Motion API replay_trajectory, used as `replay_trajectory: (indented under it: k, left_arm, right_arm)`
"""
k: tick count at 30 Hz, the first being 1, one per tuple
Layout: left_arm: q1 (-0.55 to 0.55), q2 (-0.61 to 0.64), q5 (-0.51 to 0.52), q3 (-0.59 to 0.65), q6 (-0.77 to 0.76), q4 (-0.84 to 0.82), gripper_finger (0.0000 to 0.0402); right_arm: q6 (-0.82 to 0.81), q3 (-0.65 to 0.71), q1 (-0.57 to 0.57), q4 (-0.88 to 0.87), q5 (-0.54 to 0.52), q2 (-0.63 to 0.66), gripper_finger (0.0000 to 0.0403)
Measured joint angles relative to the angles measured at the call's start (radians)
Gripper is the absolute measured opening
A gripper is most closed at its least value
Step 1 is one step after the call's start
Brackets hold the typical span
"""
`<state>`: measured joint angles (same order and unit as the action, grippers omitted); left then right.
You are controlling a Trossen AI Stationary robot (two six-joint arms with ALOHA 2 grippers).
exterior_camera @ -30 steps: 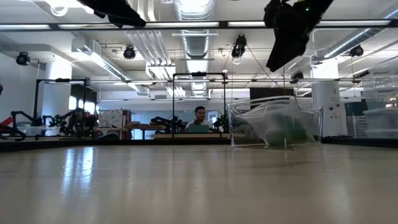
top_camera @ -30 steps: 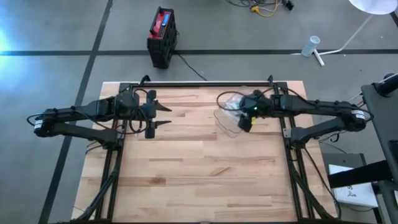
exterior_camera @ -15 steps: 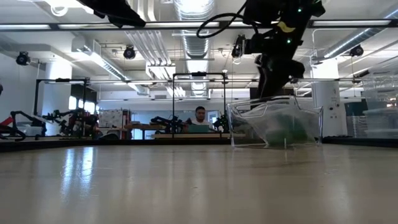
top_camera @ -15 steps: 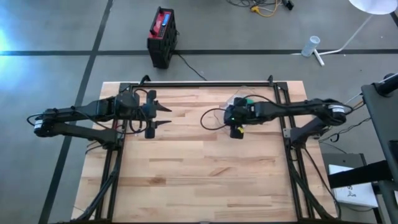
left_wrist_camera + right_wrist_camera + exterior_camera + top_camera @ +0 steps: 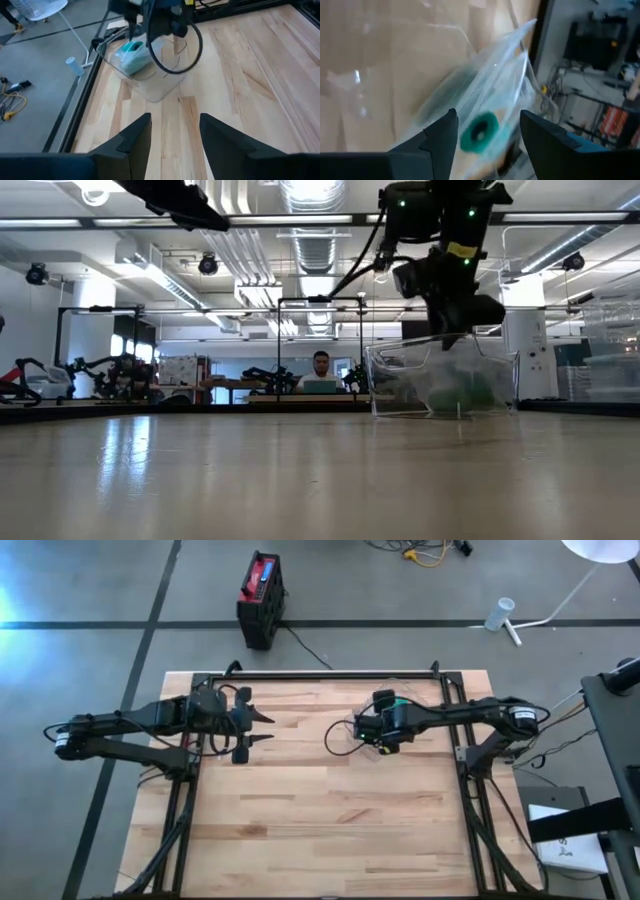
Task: Roll bandage
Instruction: Put the transparent zip bag with the rolled dark green bandage into the transparent bin, then return to Home Position
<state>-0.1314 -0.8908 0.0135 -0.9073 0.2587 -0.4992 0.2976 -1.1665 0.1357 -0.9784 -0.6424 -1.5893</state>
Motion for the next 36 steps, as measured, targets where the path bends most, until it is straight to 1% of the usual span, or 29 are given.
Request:
replay_trajectory:
  k: [4, 6, 9, 11, 13, 16, 19, 21, 22, 24, 27, 30, 32, 36]
  left_arm:
    - [0.0, 0.004, 0.003, 0.0, -0.003, 0.0, 0.015]
    - [0.0, 0.004, 0.004, 0.0, -0.003, -0.004, 0.0147]
    - [0.0, 0.001, 0.004, 0.0, -0.013, -0.009, 0.0141]
    - [0.0, 0.001, 0.004, 0.001, -0.018, -0.04, 0.0138]
    - [0.0, 0.002, 0.004, 0.001, -0.041, -0.07, 0.0133]
    - [0.0, 0.028, 0.004, -0.002, -0.078, -0.113, 0.0124]
    - [0.004, 0.08, -0.009, -0.004, -0.133, -0.107, 0.0117]
    - [0.004, 0.126, -0.021, -0.004, -0.173, -0.11, 0.0116]
    - [0.004, 0.153, -0.022, -0.003, -0.192, -0.111, 0.0116]
    - [0.004, 0.212, -0.023, 0.002, -0.22, -0.111, 0.0116]
    - [0.004, 0.285, -0.023, 0.025, -0.228, -0.119, 0.0116]
    - [0.004, 0.35, -0.023, 0.069, -0.246, -0.132, 0.0116]
    - [0.004, 0.382, -0.023, 0.097, -0.239, -0.138, 0.0116]
    - [0.004, 0.433, -0.023, 0.153, -0.241, -0.134, 0.0119]
  right_arm:
    - [-0.051, -0.006, 0.009, -0.042, -0.039, 0.079, 0.0196]
    - [-0.072, -0.003, 0.015, -0.038, -0.04, 0.132, 0.0194]
    - [-0.129, -0.002, 0.016, -0.029, -0.032, 0.218, 0.0191]
    - [-0.186, -0.002, 0.012, -0.001, 0.009, 0.278, 0.019]
    - [-0.269, 0.0, 0.008, 0.081, 0.079, 0.334, 0.019]
    - [-0.345, 0.04, 0.005, 0.236, 0.246, 0.42, 0.019]
    - [-0.326, 0.122, -0.01, 0.453, 0.432, 0.496, 0.0189]
    - [-0.305, 0.181, -0.024, 0.61, 0.529, 0.546, 0.019]
    - [-0.299, 0.21, -0.03, 0.682, 0.561, 0.571, 0.0189]
    - [-0.293, 0.271, -0.04, 0.76, 0.601, 0.627, 0.0188]
    - [-0.304, 0.374, -0.052, 0.852, 0.624, 0.703, 0.0184]
    - [-0.297, 0.5, -0.072, 1.074, 0.689, 0.777, 0.0177]
    - [-0.298, 0.575, -0.076, 1.177, 0.707, 0.818, 0.0171]
    - [-0.356, 0.684, -0.075, 1.186, 0.703, 0.907, 0.0159]
